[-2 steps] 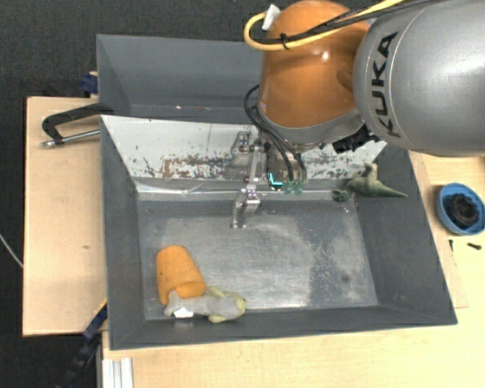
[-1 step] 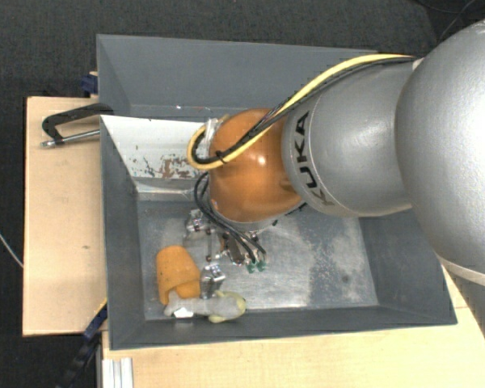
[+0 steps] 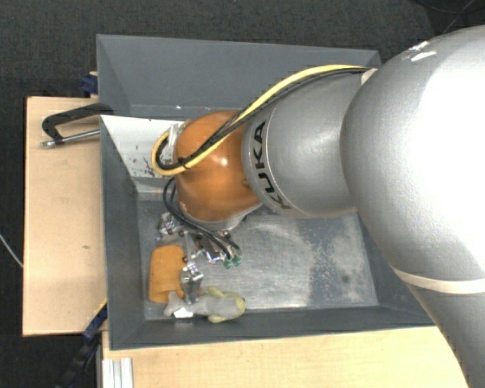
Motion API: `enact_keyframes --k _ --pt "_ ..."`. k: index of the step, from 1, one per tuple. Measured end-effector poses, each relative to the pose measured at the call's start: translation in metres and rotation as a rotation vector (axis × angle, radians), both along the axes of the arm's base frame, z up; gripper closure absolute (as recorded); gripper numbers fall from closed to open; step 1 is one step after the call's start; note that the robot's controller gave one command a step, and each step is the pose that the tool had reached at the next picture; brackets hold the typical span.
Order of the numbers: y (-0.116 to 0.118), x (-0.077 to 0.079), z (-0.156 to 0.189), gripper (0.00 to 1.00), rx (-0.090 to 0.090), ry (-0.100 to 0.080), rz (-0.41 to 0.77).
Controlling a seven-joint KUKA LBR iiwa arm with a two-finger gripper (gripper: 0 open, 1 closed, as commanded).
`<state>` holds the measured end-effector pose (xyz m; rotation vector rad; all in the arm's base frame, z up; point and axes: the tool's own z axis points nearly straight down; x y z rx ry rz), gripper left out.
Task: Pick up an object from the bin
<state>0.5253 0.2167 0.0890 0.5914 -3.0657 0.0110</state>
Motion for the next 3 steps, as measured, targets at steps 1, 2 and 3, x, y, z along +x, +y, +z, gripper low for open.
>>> enact_keyframes --k 1,2,3 --pt "-0.001 0.002 0.002 1.0 0.003 -0.008 -0.004" --pt "0.008 0.002 0.051 1.0 0.016 -0.028 -0.01" --pt "0.018 0.007 0.138 1.0 0.017 -0.026 0.223"
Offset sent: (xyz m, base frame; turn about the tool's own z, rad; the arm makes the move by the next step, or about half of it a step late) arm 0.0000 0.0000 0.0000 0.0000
